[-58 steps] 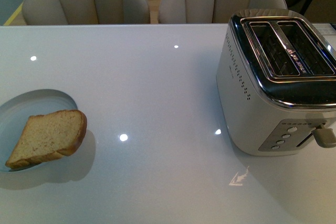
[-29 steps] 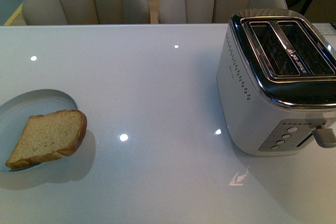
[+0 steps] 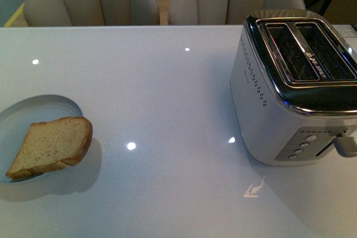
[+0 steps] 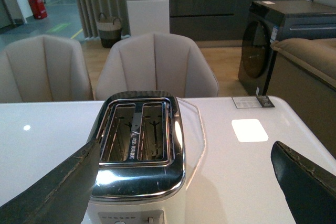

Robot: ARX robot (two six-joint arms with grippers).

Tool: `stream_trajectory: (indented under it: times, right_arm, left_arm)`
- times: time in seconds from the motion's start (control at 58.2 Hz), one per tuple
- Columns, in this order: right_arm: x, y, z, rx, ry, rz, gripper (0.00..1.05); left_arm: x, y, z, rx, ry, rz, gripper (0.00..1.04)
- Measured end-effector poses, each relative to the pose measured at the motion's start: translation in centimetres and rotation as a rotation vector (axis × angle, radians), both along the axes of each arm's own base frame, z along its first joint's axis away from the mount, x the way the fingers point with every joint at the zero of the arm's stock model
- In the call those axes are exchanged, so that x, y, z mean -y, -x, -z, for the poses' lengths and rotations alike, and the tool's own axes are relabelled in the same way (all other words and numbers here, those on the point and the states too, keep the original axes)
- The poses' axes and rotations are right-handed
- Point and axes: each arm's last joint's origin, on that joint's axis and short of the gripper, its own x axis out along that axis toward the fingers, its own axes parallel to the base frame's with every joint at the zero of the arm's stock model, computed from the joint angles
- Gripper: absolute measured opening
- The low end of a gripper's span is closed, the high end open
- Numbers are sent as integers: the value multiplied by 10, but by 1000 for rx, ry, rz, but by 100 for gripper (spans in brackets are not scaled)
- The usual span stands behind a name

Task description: Left arm holds plate, right arm toasts bread

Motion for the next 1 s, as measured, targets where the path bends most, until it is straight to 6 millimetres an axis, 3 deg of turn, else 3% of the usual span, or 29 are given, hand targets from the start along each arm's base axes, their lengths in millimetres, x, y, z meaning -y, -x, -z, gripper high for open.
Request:
stream_trajectory:
  times: [0.172, 0.361, 0.722, 0.997]
  right_arm:
    - [0, 0, 0, 0, 0, 0, 96]
    - [0, 0, 0, 0, 0, 0, 96]
    - [0, 0, 0, 0, 0, 0, 96]
    - [0, 0, 0, 0, 0, 0, 96]
  left_arm:
    - [-4, -2, 42, -93, 45, 69, 97]
    - [-5, -4, 69, -155, 47, 141, 97]
    - [-1, -25, 101, -229, 29, 213, 97]
    - [5, -45, 114, -232, 29, 248, 97]
